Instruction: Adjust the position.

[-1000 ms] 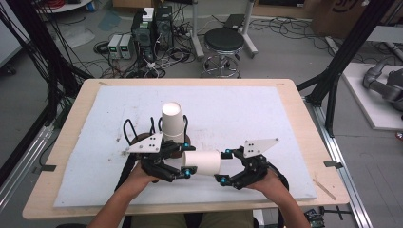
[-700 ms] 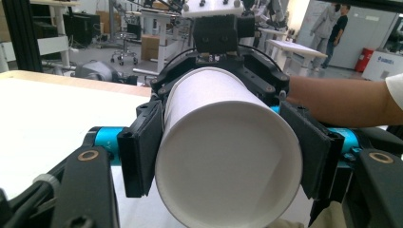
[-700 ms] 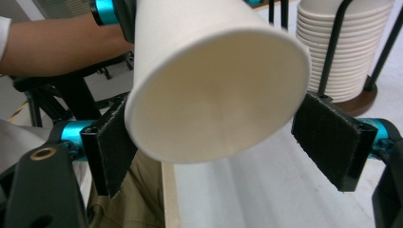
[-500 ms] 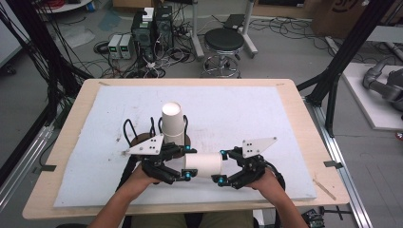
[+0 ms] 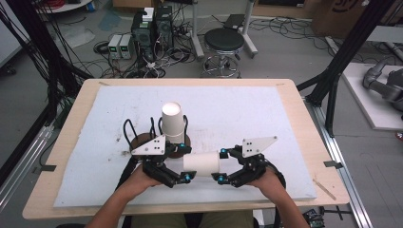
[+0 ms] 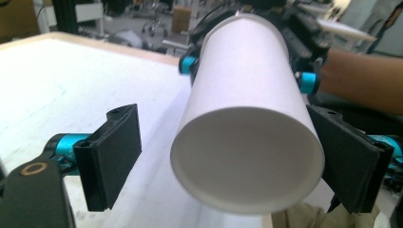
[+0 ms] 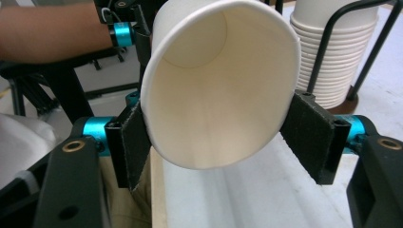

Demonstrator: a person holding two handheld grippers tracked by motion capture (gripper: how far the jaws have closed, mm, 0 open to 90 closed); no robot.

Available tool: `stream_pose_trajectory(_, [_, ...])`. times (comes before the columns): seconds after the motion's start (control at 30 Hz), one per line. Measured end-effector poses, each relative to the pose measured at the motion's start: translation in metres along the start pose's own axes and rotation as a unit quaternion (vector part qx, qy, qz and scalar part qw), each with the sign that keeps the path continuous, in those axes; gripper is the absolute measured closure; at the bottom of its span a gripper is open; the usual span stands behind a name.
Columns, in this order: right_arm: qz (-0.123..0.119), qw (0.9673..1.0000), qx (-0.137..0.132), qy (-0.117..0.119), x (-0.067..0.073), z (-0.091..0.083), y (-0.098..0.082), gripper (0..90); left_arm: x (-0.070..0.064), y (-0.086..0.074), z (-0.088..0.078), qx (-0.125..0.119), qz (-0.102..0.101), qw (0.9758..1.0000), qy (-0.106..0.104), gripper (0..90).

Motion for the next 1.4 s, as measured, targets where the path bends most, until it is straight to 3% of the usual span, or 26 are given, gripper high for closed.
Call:
stream_pose_trajectory(0.17, [-0.015, 0.9991, 0.035, -0.018, -0.001, -0.003, 0.005, 29.4, -0.002, 0.006, -0.006, 0.026, 0.025, 0.9994, 0.004, 14.5])
stream_pose_trajectory(0.2, [-0.023, 0.9982, 0.051, -0.023, -0.003, -0.004, 0.009, 29.3, -0.002, 0.008, -0.008, 0.04, 0.038, 0.9985, 0.006, 14.9])
stream_pose_trajectory(0.37, [-0.042, 0.9953, 0.083, -0.029, -0.006, -0.002, 0.016, 29.2, -0.002, 0.012, -0.008, 0.057, 0.045, 0.9973, 0.009, 15.4])
stream_pose_trajectory(0.43, [-0.061, 0.9911, 0.114, -0.034, -0.007, 0.001, 0.021, 29.2, -0.001, 0.012, -0.009, 0.066, 0.048, 0.9966, 0.009, 15.7])
stream_pose_trajectory(0.6, [-0.078, 0.9829, 0.164, -0.032, -0.007, 0.008, 0.028, 29.1, 0.001, 0.013, -0.008, 0.093, 0.054, 0.9941, 0.012, 17.3])
stream_pose_trajectory(0.63, [-0.078, 0.9829, 0.164, -0.032, -0.007, 0.008, 0.028, 29.1, 0.001, 0.013, -0.008, 0.093, 0.054, 0.9941, 0.012, 17.8])
stream_pose_trajectory(0.73, [-0.086, 0.9775, 0.191, -0.028, -0.007, 0.015, 0.032, 29.1, 0.001, 0.012, -0.004, 0.121, 0.055, 0.9911, 0.007, 19.0])
stream_pose_trajectory(0.77, [-0.086, 0.976, 0.199, -0.026, -0.006, 0.017, 0.033, 29.0, 0.001, 0.012, -0.004, 0.121, 0.055, 0.9911, 0.007, 19.0])
stream_pose_trajectory(0.8, [-0.088, 0.9742, 0.206, -0.025, -0.006, 0.019, 0.033, 29.0, 0.001, 0.01, -0.001, 0.137, 0.062, 0.9887, 0.004, 19.0])
stream_pose_trajectory(0.83, [-0.088, 0.9742, 0.206, -0.025, -0.006, 0.019, 0.033, 29.0, 0.001, 0.01, -0.001, 0.137, 0.062, 0.9887, 0.004, 19.1])
stream_pose_trajectory(0.87, [-0.091, 0.9712, 0.219, -0.024, -0.005, 0.022, 0.033, 29.0, -0.001, 0.007, 0.002, 0.15, 0.063, 0.9866, -0.002, 19.4])
stream_pose_trajectory(0.9, [-0.091, 0.9712, 0.219, -0.024, -0.005, 0.022, 0.033, 29.0, -0.001, 0.007, 0.002, 0.15, 0.063, 0.9866, -0.002, 19.7])
stream_pose_trajectory(0.93, [-0.095, 0.9681, 0.231, -0.02, -0.004, 0.024, 0.033, 29.0, -0.001, 0.006, 0.003, 0.157, 0.064, 0.9855, -0.005, 19.9])
stream_pose_trajectory(0.97, [-0.095, 0.9681, 0.231, -0.02, -0.004, 0.024, 0.033, 29.0, -0.002, 0.004, 0.004, 0.166, 0.068, 0.9838, -0.006, 19.9])
stream_pose_trajectory(1.0, [-0.096, 0.965, 0.243, -0.019, -0.003, 0.026, 0.032, 29.0, -0.002, 0.001, 0.007, 0.178, 0.071, 0.9814, -0.007, 20.0])
stream_pose_trajectory(1.03, [-0.096, 0.965, 0.243, -0.019, -0.003, 0.026, 0.032, 29.0, -0.002, 0.001, 0.007, 0.178, 0.071, 0.9814, -0.007, 20.2])
stream_pose_trajectory(1.07, [-0.098, 0.9623, 0.253, -0.017, -0.003, 0.027, 0.03, 28.8, -0.003, -0.002, 0.009, 0.192, 0.076, 0.9785, -0.009, 20.6])
stream_pose_trajectory(1.2, [-0.101, 0.9583, 0.267, -0.016, -0.002, 0.029, 0.028, 28.6, -0.004, -0.004, 0.014, 0.213, 0.083, 0.9735, -0.015, 23.2])
stream_pose_trajectory(1.3, [-0.104, 0.9559, 0.274, -0.016, -0.001, 0.031, 0.027, 28.6, -0.003, -0.006, 0.015, 0.219, 0.081, 0.9721, -0.018, 25.1])
stream_pose_trajectory(1.33, [-0.106, 0.9538, 0.281, -0.017, -0.001, 0.032, 0.026, 28.6, -0.002, -0.009, 0.017, 0.227, 0.08, 0.9703, -0.018, 25.5])
stream_pose_trajectory(1.4, [-0.106, 0.9524, 0.285, -0.014, 0.0, 0.033, 0.025, 28.6, -0.002, -0.011, 0.018, 0.234, 0.076, 0.969, -0.018, 25.9])
Point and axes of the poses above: each handheld gripper's, and its own axes: z roughly forward along the jaws, y roughly out of its top, x roughly to its left, the point moved 6 cm from there along z, roughly forward along the jaws, and after that the axes turned 11 degrees about -x, right-handed, at the moved point
